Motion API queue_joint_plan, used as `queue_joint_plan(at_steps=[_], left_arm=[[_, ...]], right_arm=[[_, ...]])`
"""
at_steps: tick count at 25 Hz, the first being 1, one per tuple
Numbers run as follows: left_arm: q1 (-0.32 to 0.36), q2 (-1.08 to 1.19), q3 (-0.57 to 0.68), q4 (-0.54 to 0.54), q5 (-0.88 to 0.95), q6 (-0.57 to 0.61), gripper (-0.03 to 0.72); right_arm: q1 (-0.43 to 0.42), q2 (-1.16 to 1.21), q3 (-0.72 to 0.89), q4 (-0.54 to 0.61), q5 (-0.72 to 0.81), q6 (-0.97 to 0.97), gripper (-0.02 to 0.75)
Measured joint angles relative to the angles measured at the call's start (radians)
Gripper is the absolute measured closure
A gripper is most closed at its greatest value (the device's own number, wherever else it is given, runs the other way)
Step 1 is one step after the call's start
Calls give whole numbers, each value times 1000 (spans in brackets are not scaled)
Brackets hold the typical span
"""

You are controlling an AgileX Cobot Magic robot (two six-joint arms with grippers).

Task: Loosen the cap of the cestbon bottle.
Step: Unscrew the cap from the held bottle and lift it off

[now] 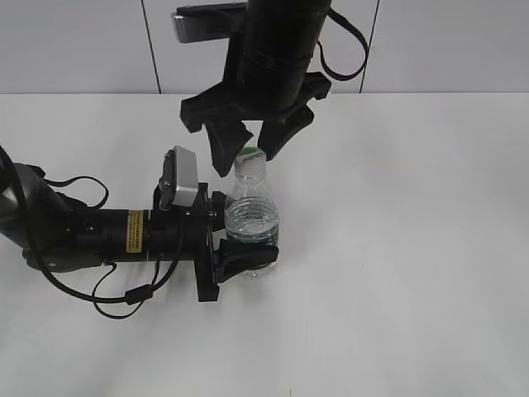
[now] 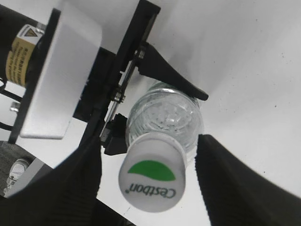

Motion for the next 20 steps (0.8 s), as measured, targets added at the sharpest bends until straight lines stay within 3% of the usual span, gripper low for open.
queue_joint_plan(at_steps=[20], left_arm=[[0, 0, 0, 0, 0, 0, 274]], right_arm=[[0, -1, -1, 0, 0, -16, 276]])
